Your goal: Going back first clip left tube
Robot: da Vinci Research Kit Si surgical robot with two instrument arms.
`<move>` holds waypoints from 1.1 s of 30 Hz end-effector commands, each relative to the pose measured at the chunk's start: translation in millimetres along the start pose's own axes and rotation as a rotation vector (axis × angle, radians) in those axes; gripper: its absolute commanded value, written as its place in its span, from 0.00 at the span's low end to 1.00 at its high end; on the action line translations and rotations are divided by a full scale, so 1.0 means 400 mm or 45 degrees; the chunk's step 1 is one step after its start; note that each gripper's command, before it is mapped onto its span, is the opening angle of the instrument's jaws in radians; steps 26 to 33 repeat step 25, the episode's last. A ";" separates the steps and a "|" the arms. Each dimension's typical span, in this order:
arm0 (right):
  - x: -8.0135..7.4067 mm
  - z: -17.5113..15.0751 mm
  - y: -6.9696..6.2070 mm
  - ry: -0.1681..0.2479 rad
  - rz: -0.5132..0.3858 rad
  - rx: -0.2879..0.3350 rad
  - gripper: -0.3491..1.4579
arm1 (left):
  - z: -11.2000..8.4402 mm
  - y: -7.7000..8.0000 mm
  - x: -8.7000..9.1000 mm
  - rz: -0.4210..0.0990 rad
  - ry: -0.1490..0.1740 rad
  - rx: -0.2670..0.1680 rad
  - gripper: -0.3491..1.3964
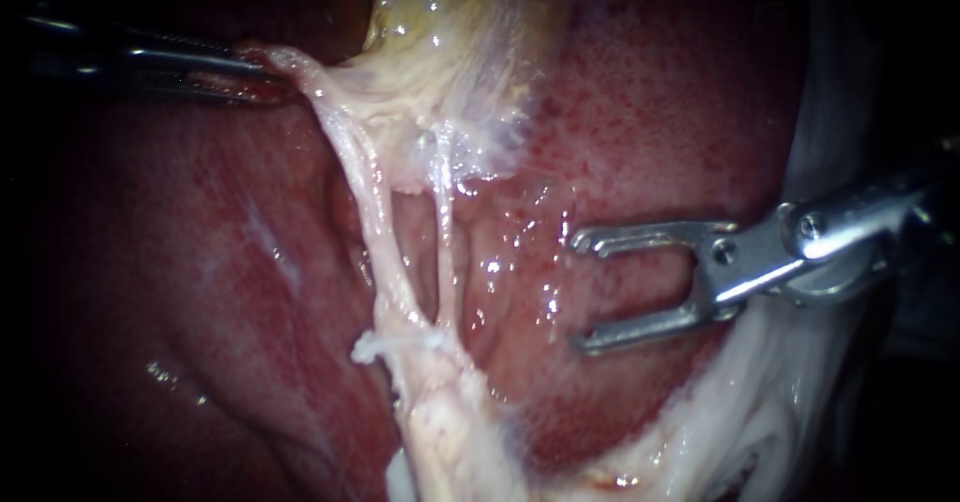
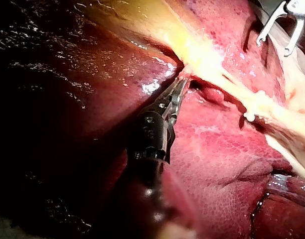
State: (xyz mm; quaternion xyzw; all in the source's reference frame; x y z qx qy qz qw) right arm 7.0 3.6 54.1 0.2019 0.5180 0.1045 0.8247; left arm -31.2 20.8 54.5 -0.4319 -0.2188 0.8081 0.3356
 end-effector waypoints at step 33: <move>0.0006 -0.0015 -0.0009 -0.003 0.013 -0.024 0.47 | 0.0155 0.0001 -0.0082 0.004 0.000 -0.022 0.00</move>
